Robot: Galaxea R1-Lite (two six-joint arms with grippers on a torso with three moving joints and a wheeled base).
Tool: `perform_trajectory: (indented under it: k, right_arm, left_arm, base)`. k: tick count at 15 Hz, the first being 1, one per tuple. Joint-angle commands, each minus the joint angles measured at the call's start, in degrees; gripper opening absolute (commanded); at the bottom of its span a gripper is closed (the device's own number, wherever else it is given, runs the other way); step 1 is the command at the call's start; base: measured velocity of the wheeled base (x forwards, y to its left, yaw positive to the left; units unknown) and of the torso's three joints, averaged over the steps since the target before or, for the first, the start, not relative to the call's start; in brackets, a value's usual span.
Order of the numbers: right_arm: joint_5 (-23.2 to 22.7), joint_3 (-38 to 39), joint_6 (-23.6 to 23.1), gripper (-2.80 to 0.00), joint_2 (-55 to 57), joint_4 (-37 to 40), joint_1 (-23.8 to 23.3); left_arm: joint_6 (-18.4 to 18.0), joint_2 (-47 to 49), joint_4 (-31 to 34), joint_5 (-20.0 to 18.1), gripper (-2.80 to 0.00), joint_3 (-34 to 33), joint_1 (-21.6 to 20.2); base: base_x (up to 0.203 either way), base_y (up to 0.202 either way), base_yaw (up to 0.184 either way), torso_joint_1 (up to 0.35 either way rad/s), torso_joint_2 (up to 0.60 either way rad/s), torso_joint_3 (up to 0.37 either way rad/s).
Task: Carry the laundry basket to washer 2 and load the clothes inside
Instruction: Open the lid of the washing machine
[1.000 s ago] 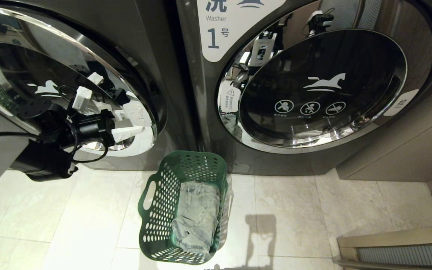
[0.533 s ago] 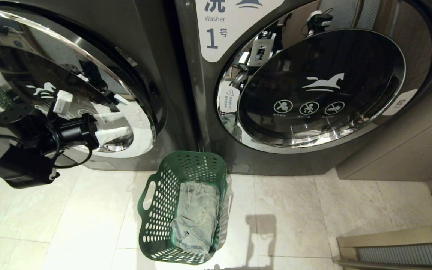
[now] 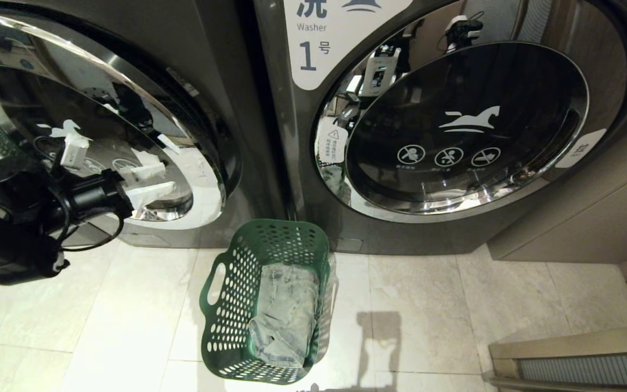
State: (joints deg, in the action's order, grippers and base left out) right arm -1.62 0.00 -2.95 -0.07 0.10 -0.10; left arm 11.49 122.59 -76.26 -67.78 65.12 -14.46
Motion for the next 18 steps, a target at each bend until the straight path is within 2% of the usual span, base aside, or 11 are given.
perform_trajectory:
  k: [1, 4, 5, 6, 7, 8, 10, 12, 13, 15, 18]
  right_arm:
    - [0.0, 0.0, 0.0, -2.8, 0.1, 0.0, 0.0]
    - [0.0, 0.0, 0.0, -2.8, 0.1, 0.0, 0.0]
    - [0.0, 0.0, 0.0, -2.8, 0.1, 0.0, 0.0]
    - [0.0, 0.0, 0.0, -2.8, 0.1, 0.0, 0.0]
    - [0.0, 0.0, 0.0, -2.8, 0.1, 0.0, 0.0]
    - [0.0, 0.0, 0.0, -2.8, 0.1, 0.0, 0.0]
    - [0.0, 0.0, 0.0, -2.8, 0.1, 0.0, 0.0]
    - [0.0, 0.0, 0.0, -2.8, 0.1, 0.0, 0.0]
    - [0.0, 0.0, 0.0, -2.8, 0.1, 0.0, 0.0]
    - [0.0, 0.0, 0.0, -2.8, 0.1, 0.0, 0.0]
    - [0.0, 0.0, 0.0, -2.8, 0.1, 0.0, 0.0]
  left_arm:
    - [0.4, -5.0, -0.4, 0.8, 0.0, -4.8, -0.6]
    - [4.9, -16.7, -0.3, 7.1, 0.0, -11.8, -1.4]
    - [7.3, -22.2, -0.2, 10.6, 0.0, -13.5, -1.8]
    - [9.6, -28.2, 0.1, 14.9, -2.8, -14.9, -2.4]
    - [11.0, -34.6, 1.1, 18.7, -2.8, -15.8, -4.0]
    - [12.1, -41.7, 3.3, 21.8, -2.8, -16.5, -7.7]
    - [15.8, -54.7, 9.1, 25.9, -2.8, -16.8, -21.4]
    - [23.0, -67.4, 14.1, 27.5, -2.8, -15.7, -34.0]
    - [25.8, -71.1, 16.0, 25.6, -2.8, -15.4, -37.6]
    - [28.6, -73.4, 17.8, 20.2, -2.8, -14.3, -39.8]
    - [30.0, -67.3, 19.0, 17.4, -2.8, -12.3, -39.6]
  base:
    - [0.0, 0.0, 0.0, 0.0, 0.0, 0.0]
    - [0.0, 0.0, 0.0, 0.0, 0.0, 0.0]
    - [0.0, 0.0, 0.0, 0.0, 0.0, 0.0]
    - [0.0, 0.0, 0.0, 0.0, 0.0, 0.0]
    - [0.0, 0.0, 0.0, 0.0, 0.0, 0.0]
    - [0.0, 0.0, 0.0, 0.0, 0.0, 0.0]
    - [0.0, 0.0, 0.0, 0.0, 0.0, 0.0]
    - [0.0, 0.0, 0.0, 0.0, 0.0, 0.0]
    - [0.0, 0.0, 0.0, 0.0, 0.0, 0.0]
    - [0.0, 0.0, 0.0, 0.0, 0.0, 0.0]
    - [0.0, 0.0, 0.0, 0.0, 0.0, 0.0]
